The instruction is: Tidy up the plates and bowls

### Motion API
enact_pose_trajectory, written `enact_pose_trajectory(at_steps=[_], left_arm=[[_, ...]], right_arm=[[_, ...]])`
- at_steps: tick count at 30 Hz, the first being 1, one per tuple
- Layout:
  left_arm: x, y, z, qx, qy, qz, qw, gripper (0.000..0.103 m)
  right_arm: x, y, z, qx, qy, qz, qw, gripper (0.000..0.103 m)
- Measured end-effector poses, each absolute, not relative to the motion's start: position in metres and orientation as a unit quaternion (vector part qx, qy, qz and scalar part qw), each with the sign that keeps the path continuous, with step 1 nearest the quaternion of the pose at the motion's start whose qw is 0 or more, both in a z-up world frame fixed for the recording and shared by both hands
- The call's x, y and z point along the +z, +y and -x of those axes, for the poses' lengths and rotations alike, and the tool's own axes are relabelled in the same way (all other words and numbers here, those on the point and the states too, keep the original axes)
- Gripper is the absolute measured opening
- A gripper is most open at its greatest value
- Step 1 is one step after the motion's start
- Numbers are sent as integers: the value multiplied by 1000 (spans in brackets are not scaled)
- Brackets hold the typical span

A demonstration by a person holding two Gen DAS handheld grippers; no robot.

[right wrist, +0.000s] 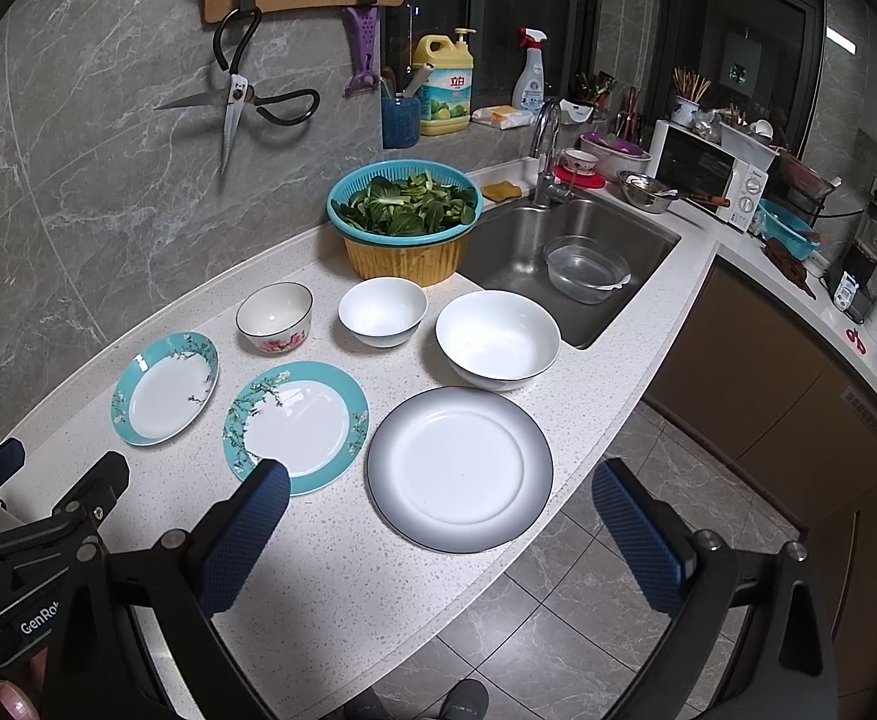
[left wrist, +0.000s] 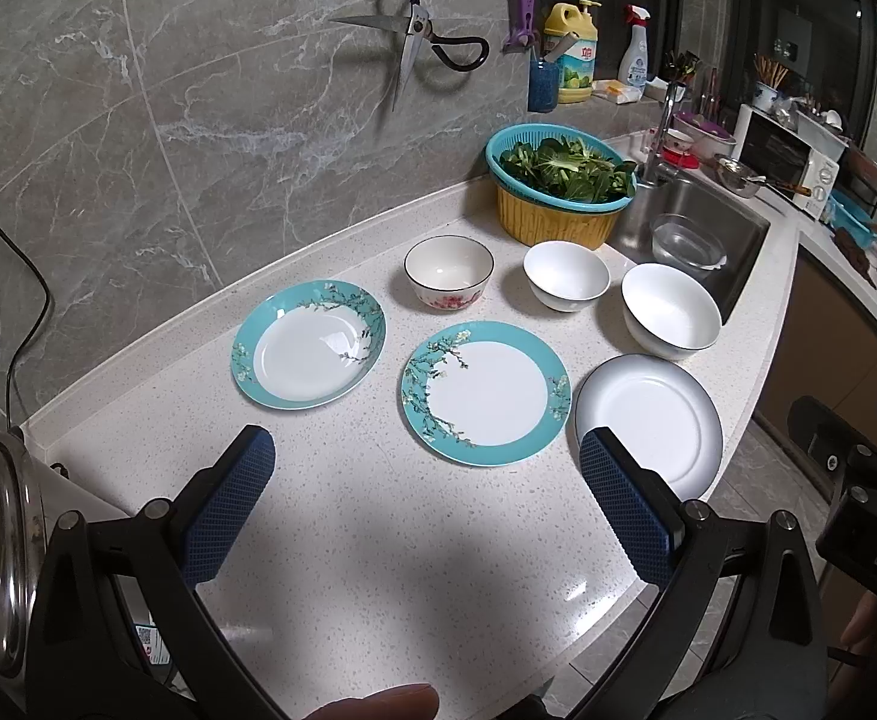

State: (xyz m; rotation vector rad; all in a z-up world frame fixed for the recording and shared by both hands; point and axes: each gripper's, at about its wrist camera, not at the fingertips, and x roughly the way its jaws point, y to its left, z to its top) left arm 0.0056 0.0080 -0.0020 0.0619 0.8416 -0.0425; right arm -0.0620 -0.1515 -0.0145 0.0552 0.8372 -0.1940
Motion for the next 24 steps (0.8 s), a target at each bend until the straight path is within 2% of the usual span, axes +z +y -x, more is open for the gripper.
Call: enact_pose_trajectory(at_steps=[16,19,24], left_arm=[[-24,5,-9,-42,422,-20,905,103],[-42,8,-12,-63,432,3,900,103],[-107,16,-31,-96,521,71,845,103]], right_arm=[[-23,-154,51,-97,413,-33,905,103],[-30,-162,52,-77,414,-51,905,103],[-57,-198,58,-34,422,-123,897,103]])
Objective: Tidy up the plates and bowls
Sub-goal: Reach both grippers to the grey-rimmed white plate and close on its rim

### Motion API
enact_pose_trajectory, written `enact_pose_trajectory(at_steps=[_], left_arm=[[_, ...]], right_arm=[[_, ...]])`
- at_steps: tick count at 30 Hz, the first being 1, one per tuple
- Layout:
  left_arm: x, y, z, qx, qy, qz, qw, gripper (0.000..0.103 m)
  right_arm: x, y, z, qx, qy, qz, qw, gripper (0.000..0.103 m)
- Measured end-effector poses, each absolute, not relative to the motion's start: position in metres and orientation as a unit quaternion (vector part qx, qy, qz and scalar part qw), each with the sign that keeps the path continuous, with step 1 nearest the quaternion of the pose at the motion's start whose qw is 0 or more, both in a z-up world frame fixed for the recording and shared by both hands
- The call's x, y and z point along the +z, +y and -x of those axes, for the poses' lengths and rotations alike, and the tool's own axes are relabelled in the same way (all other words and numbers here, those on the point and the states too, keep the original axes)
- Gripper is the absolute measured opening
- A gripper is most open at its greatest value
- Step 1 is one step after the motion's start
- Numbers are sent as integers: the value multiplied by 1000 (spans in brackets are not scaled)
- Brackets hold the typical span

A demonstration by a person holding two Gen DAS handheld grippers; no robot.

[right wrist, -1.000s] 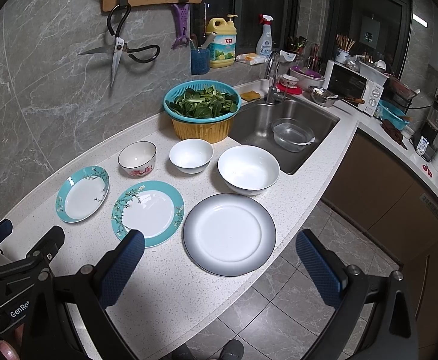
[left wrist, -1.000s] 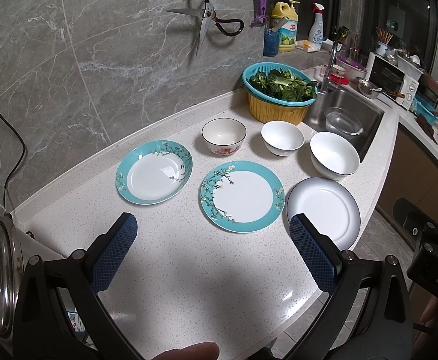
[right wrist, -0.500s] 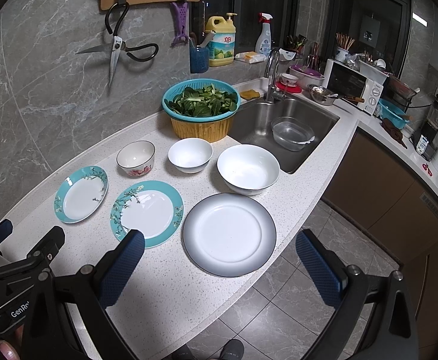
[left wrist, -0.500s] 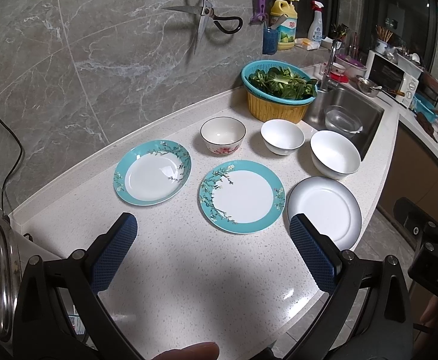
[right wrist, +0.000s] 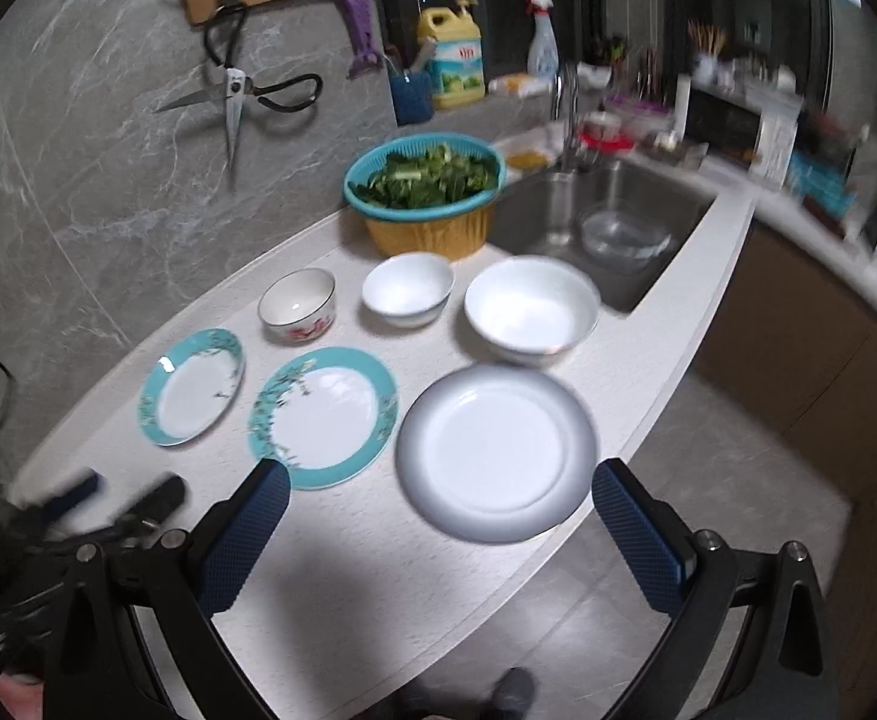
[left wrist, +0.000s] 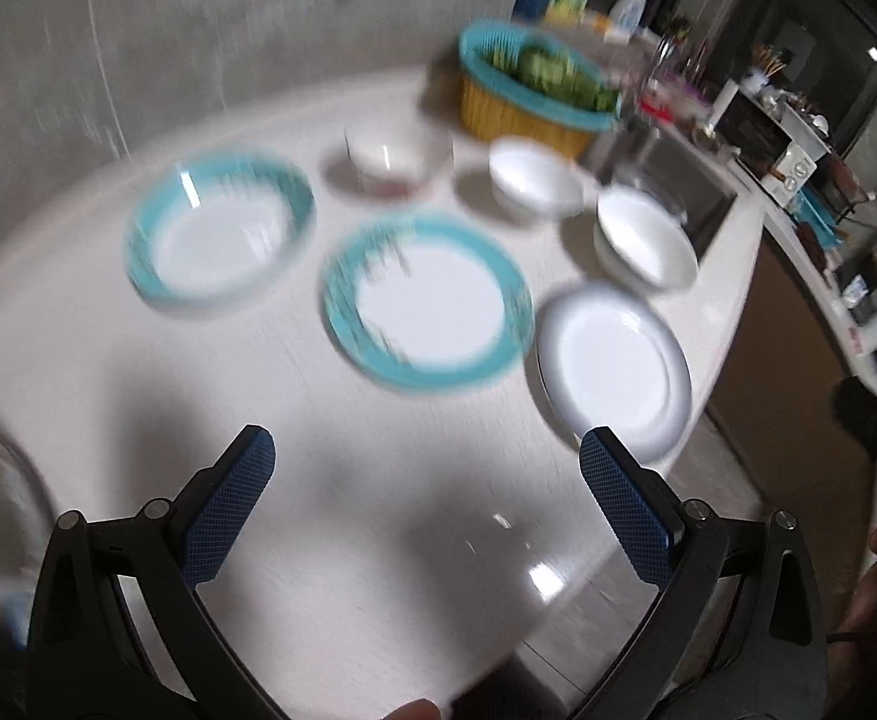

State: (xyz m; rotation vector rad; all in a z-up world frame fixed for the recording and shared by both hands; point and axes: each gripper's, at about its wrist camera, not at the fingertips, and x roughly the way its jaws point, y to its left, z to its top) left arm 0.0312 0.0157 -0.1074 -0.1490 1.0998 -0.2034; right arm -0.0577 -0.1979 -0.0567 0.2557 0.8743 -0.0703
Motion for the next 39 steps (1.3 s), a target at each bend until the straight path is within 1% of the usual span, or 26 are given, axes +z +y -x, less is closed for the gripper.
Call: enact_pose_trajectory(at_steps=[2,4,6,9,10,12,14,15,17,20,22,24,27,31,32,37,39], left_arm=[[-136,16,-33,-117,541,111,825,103],[-152,12,-33,-126,547,118,819,103],[-161,-3,-31,-166,519,112,831,103],[-161,-25,-32,-179,469,94,860,103],[-165,-36,-36,-181,476,87,856,103],[-181,-58,-52,-171,525,94,829,103],[-200,-70,-65,-146,554,151,805,102],[-210,-77,-70,-139,554,171,803,102],[-226,-92,-76,-120,567,175,796,102],[-244,-108,-78,-103,569,204,790,102],[-246,-112,-81,-99,566,204,793,102],[-244,-115,-82,-111,549,212,801,102],[-249,-119,-92,-129,536,227,802,102],[-267,-121,-103,-124,559,233,786,101],[-263,-118,-100,-127,550,236,791,101],[-267,-107,-101,-143,544,275,780,101],[-268,-103,-102,-152,541,289,775,98]], right_arm=[[-66,-211,62,-14,409,-153,900,103],[-79,-228,64,1,401,-157,903,103],[-89,-239,56,20,403,-154,902,103],[-112,-258,32,77,406,-145,899,103],[-120,-263,23,95,408,-141,897,103],[-140,-277,2,124,420,-138,888,103],[-159,-295,-19,153,436,-147,874,103],[-170,-306,-30,169,442,-152,868,103],[-192,-328,-52,204,455,-169,850,101],[-221,-351,-79,254,497,-218,800,101],[-244,-363,-95,294,518,-251,763,103],[-256,-368,-103,296,533,-238,756,103],[-273,-382,-112,290,549,-258,740,102],[-277,-398,-117,322,535,-263,735,94],[-277,-399,-120,328,536,-260,733,92],[-280,-397,-129,371,538,-251,714,91],[-280,-395,-131,383,537,-237,713,91]])
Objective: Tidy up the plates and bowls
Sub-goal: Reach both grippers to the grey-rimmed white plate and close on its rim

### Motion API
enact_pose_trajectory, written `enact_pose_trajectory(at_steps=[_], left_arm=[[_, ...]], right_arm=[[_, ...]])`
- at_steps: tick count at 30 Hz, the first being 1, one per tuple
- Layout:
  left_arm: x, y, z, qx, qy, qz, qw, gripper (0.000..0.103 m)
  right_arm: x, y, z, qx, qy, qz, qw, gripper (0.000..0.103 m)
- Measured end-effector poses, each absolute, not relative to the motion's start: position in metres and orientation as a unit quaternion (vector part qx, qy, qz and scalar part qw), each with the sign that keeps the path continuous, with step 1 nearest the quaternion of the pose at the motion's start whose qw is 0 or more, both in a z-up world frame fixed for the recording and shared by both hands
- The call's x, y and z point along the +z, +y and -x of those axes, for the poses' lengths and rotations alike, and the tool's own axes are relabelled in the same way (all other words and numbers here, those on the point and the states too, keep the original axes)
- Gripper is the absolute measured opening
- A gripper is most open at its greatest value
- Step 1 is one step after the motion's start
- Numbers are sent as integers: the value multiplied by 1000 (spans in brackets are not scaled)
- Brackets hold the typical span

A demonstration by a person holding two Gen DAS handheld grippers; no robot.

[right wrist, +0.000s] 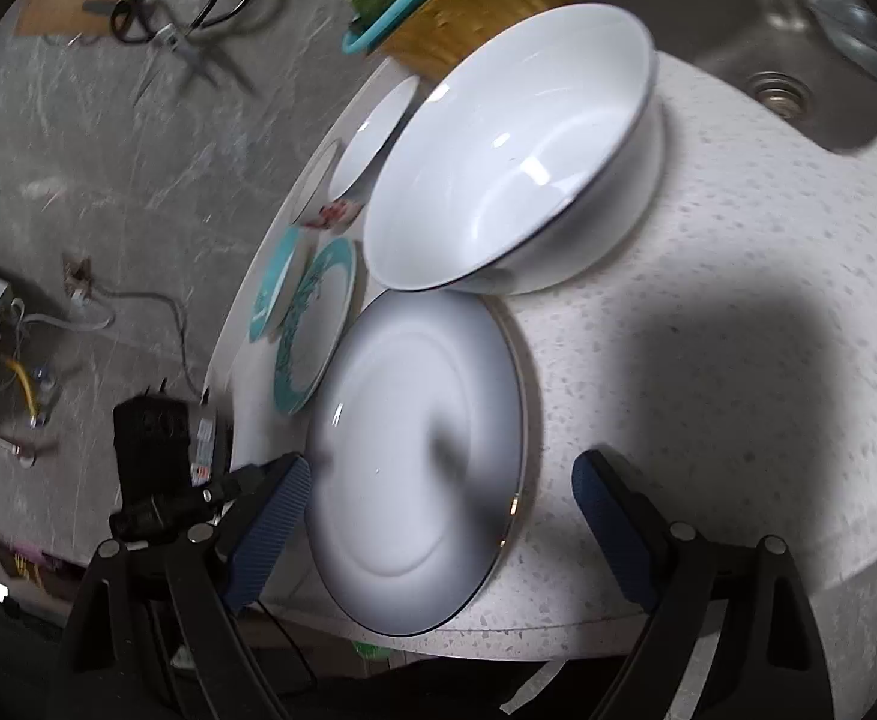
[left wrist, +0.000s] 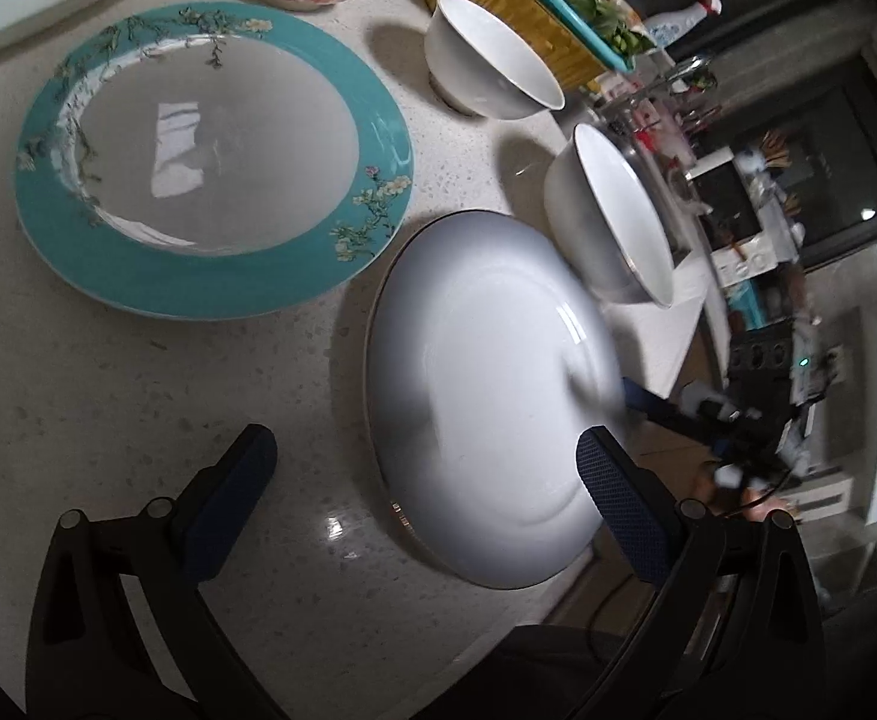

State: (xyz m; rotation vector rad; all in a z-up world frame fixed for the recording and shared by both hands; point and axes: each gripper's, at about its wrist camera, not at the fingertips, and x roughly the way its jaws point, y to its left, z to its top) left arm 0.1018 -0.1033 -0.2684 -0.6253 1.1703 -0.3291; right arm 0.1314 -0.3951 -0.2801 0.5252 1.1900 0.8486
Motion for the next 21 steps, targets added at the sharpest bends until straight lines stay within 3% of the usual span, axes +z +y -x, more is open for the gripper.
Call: enact_pose_trajectory(at_steps=[6,11,13,14,17,21], left_arm=[[-265,-107,-106,-180,545,281,769,96],[-265,-110,-113,-187,553,277,764,92],[-265,-113,-114,-188,555,273,763,85],[-265,-117,-116,-184,559,266,764,73],[-264,-120,-118,-170,561,245,772,68],[-266,-112,-117,-154,567,243,771,50]], right_arm=[[-276,-384,-133,394,535,-198,721,90],[-282,-383,-139,378,554,-182,719,50],[-284,-384,-143,377,560,-190,713,49],[-285,-384,-143,377,562,-191,711,49],[-285,-385,-143,378,565,-189,709,48],[-284,-383,-146,375,576,-186,702,48]])
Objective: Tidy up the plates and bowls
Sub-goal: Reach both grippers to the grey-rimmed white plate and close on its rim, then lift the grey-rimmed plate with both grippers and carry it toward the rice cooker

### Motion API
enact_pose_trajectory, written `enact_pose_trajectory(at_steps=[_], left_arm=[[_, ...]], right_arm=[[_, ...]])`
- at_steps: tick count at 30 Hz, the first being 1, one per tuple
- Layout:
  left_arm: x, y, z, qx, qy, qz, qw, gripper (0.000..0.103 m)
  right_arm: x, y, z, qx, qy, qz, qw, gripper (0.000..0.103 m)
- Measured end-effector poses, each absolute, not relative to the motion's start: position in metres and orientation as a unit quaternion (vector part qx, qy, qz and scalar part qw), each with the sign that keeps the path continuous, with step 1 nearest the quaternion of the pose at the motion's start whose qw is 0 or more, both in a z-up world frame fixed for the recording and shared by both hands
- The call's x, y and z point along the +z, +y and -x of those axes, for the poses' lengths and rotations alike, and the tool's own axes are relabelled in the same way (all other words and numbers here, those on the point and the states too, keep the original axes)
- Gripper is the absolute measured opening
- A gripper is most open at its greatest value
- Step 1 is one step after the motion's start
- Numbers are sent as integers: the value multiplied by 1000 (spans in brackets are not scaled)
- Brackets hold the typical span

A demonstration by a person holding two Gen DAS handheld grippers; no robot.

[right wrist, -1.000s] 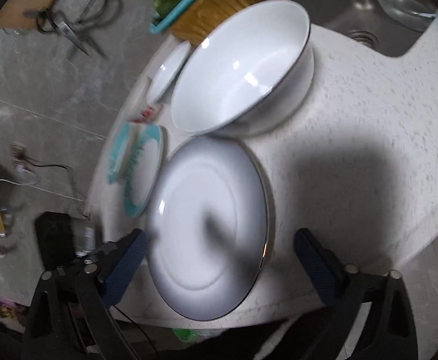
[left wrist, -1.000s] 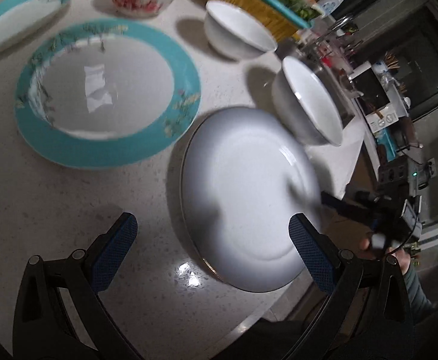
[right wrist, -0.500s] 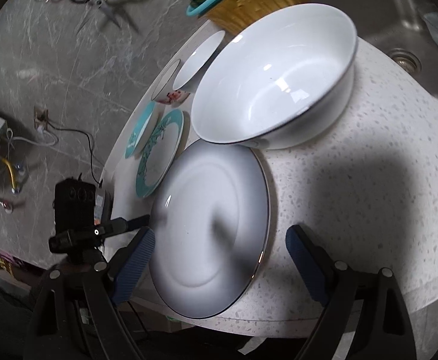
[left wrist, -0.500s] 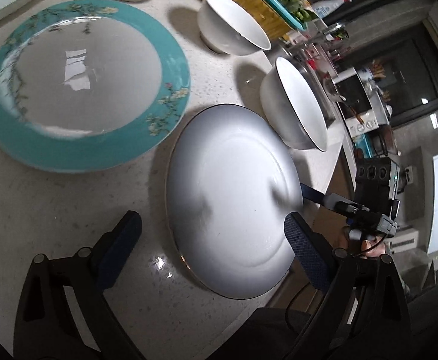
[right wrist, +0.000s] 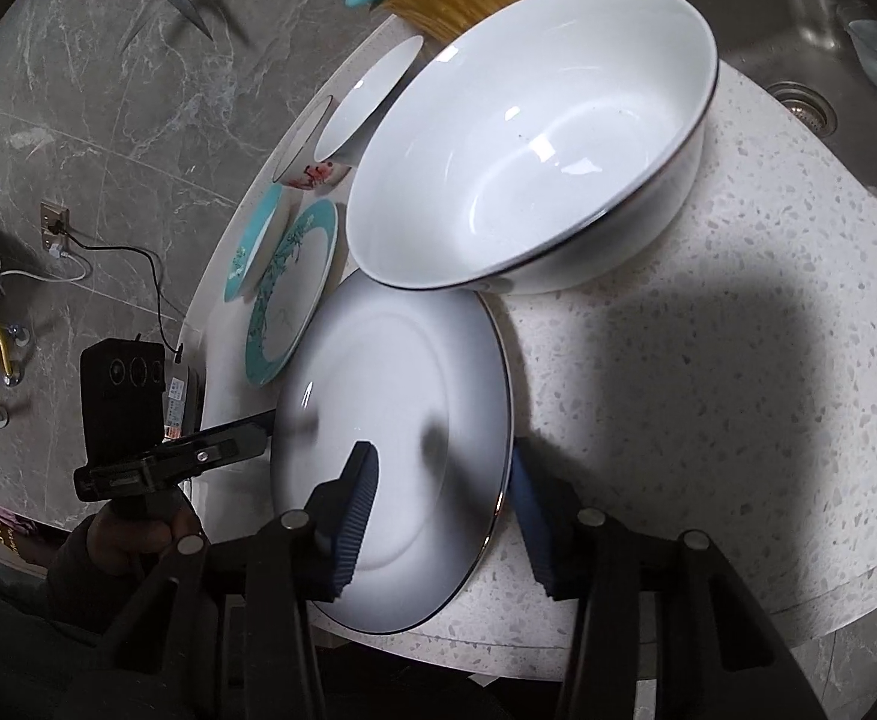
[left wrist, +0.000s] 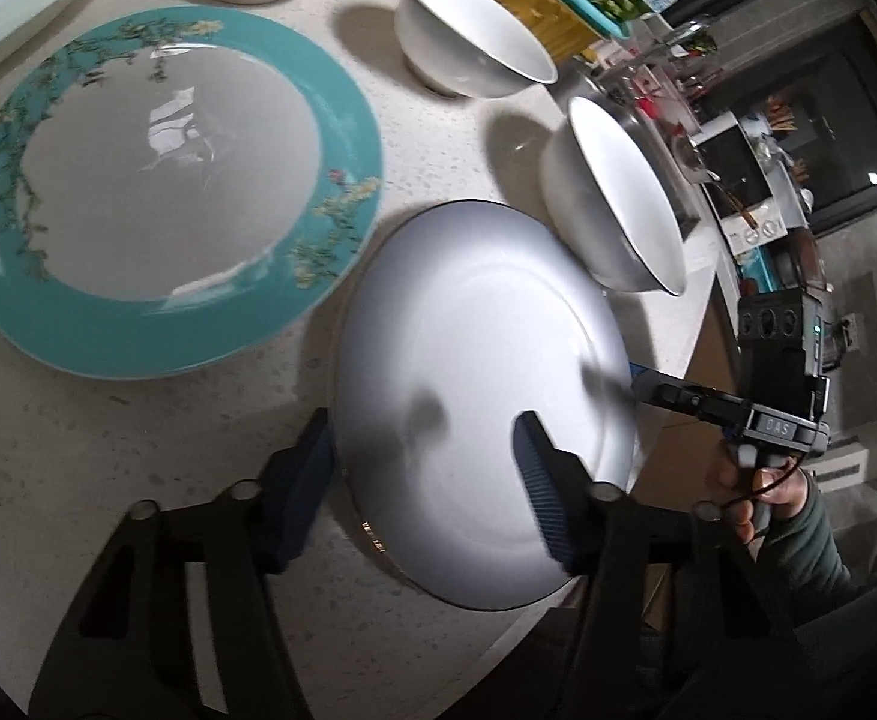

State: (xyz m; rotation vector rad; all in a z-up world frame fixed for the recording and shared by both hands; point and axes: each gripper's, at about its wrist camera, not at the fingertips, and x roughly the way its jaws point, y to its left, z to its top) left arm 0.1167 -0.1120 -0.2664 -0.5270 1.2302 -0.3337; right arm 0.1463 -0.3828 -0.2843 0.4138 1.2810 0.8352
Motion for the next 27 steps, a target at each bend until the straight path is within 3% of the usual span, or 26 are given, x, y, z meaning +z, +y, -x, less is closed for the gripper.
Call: enact_pose_trajectory(at_steps=[3,5,10,12,27], left_arm=[[-267,-109,-118,-132,578,228,772,35],[-267,-110,-118,-123,585,213,773,28],[-263,-121,-121,-103,596,168,778,28],[-264,-118,-121,-95,594,174,780,21],[-265,-119,-121,-83,593,174,782,20]], right_arm=[[-282,-379,-148,363,582,-165,708,39],[-284,-382,-149,342,592,-161,712,17],[-283,-382,-150,323,600,-157,715,17],[-283,-382,-150,316,602,-162,715,17],[-283,-388,-141,294,604,-179,719,17]])
